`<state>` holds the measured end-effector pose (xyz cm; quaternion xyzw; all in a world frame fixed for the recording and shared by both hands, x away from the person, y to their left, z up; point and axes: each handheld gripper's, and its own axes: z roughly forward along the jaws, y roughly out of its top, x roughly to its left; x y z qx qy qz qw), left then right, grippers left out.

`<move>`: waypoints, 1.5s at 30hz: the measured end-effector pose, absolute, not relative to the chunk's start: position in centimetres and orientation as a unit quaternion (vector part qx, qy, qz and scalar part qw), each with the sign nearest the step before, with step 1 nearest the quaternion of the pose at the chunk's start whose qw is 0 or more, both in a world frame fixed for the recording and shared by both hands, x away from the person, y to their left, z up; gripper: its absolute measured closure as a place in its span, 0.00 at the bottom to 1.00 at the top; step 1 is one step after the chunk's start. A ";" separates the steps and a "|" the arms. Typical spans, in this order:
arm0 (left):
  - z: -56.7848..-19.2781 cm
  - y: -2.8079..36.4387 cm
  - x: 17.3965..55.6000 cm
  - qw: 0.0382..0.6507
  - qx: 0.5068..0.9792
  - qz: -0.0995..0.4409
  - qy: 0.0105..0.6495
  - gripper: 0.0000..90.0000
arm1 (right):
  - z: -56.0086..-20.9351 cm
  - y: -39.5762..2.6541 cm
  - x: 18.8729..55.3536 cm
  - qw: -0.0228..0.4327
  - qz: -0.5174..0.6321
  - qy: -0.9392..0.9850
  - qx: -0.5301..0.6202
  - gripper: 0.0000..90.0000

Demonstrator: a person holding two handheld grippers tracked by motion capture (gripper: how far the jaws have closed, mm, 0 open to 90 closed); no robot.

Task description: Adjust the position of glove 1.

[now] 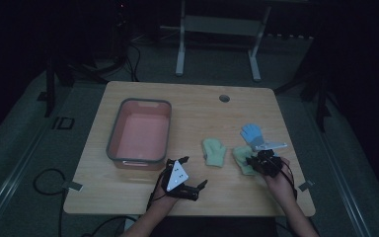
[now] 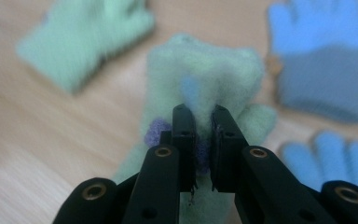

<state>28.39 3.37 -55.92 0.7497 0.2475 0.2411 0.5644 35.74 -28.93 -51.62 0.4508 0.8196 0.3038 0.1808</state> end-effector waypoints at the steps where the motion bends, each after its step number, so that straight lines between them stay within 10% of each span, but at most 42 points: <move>1: -55.9 3.4 28.4 0.565 0.750 0.241 0.248 0.01 | -51.0 -28.7 35.8 0.188 0.306 0.816 0.453 0.91; 18: -55.9 3.3 28.4 0.562 0.751 0.242 0.247 0.01 | -44.8 -23.1 36.8 0.227 0.348 0.787 0.456 0.92; 45: -55.9 3.2 28.3 0.560 0.751 0.248 0.247 0.01 | -50.0 -16.8 36.9 0.208 0.322 0.778 0.498 0.91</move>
